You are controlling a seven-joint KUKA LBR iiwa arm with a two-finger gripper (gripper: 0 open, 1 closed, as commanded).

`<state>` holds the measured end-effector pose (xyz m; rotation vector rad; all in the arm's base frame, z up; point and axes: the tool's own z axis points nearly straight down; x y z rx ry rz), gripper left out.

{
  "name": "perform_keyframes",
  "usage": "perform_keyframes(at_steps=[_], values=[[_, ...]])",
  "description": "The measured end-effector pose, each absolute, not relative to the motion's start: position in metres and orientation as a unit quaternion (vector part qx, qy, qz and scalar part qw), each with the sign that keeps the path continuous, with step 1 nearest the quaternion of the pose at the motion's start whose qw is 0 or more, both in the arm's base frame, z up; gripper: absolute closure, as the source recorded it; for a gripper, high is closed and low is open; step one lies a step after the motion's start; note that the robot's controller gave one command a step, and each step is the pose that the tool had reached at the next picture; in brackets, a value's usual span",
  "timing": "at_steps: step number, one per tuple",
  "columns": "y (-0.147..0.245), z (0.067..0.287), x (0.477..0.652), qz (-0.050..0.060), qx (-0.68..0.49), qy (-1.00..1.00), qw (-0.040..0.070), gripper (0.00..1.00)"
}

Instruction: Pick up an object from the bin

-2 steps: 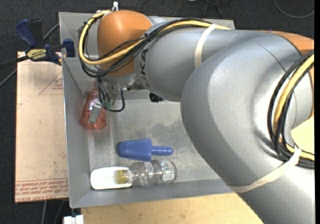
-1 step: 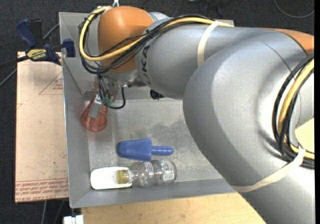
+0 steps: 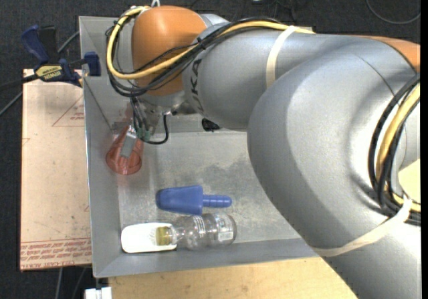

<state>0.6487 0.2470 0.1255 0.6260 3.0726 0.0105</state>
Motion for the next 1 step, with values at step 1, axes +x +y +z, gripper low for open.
perform_keyframes(at_steps=[1], values=[[0.2471,0.1386,0.6484,0.004,0.2,0.98,0.002,1.0]])
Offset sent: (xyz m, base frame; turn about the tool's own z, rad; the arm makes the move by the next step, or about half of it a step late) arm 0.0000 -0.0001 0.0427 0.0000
